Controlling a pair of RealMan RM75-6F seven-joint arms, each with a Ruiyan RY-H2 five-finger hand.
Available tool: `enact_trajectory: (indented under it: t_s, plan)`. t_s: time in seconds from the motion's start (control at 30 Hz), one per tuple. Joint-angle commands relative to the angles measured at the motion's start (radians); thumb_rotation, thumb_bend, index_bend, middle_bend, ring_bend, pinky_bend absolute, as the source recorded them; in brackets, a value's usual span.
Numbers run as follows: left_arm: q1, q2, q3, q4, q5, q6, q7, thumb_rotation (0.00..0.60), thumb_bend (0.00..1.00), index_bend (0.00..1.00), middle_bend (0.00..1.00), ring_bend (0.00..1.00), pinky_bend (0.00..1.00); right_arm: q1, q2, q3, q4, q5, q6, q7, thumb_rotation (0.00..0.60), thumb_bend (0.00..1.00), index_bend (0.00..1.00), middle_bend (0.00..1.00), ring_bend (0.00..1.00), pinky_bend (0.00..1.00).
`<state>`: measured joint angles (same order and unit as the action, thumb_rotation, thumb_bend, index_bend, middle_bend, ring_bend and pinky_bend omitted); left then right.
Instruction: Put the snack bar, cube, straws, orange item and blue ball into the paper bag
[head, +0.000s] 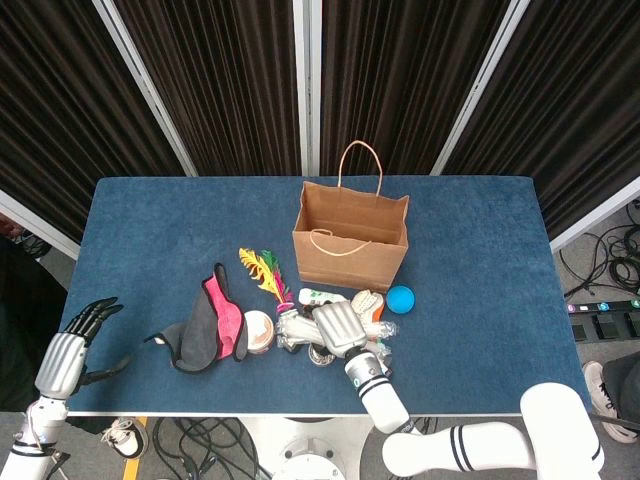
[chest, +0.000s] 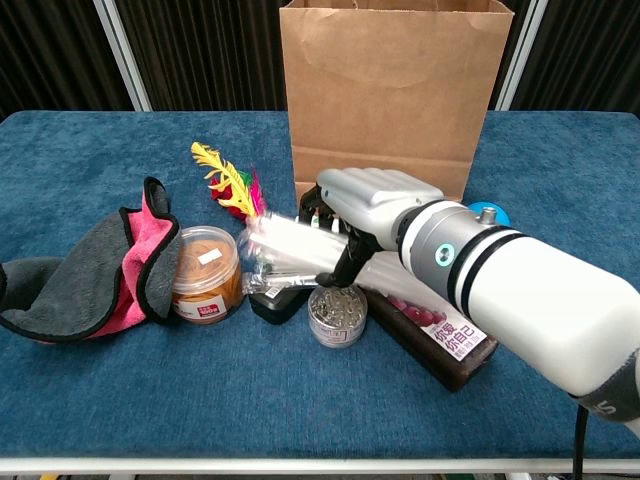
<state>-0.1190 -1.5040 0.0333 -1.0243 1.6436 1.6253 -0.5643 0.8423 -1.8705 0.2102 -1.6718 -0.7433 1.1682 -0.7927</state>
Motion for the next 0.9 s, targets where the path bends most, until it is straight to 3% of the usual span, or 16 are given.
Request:
enact_trajectory:
  t_s: [0.03, 0.23, 0.4, 0.53, 0.7, 0.9]
  plan:
    - [0.000, 0.000, 0.000, -0.001, 0.000, -0.001, -0.001, 0.600, 0.24, 0.24, 0.23, 0.15, 0.24, -0.008, 0.022, 0.000, -0.026, -0.050, 0.022, 0.019, 0.600, 0.25, 0.48, 0.51, 0.43, 0.57]
    - [-0.004, 0.000, 0.001, -0.007, 0.003, -0.006, 0.000, 0.600, 0.24, 0.24, 0.23, 0.15, 0.24, -0.011, 0.101, 0.028, -0.161, -0.126, 0.067, 0.011, 0.600, 0.26, 0.49, 0.52, 0.44, 0.58]
    - [-0.009, 0.000, 0.002, -0.017, 0.007, -0.010, 0.009, 0.600, 0.24, 0.24, 0.23, 0.15, 0.24, 0.012, 0.186, 0.102, -0.345, -0.193, 0.111, -0.032, 0.600, 0.26, 0.49, 0.52, 0.44, 0.58]
    - [-0.014, 0.000, 0.002, -0.025, 0.010, -0.013, 0.016, 0.600, 0.24, 0.24, 0.23, 0.15, 0.24, 0.035, 0.224, 0.178, -0.433, -0.250, 0.144, -0.044, 0.600, 0.27, 0.49, 0.52, 0.44, 0.58]
    - [-0.016, 0.006, 0.003, -0.038, 0.015, -0.011, 0.025, 0.600, 0.24, 0.24, 0.23, 0.15, 0.24, 0.057, 0.253, 0.284, -0.428, -0.336, 0.167, 0.045, 0.600, 0.26, 0.49, 0.52, 0.44, 0.58]
    - [-0.016, 0.018, -0.002, -0.053, 0.010, -0.009, 0.028, 0.600, 0.24, 0.24, 0.23, 0.15, 0.24, 0.056, 0.290, 0.395, -0.335, -0.403, 0.164, 0.281, 0.600, 0.25, 0.49, 0.52, 0.44, 0.59]
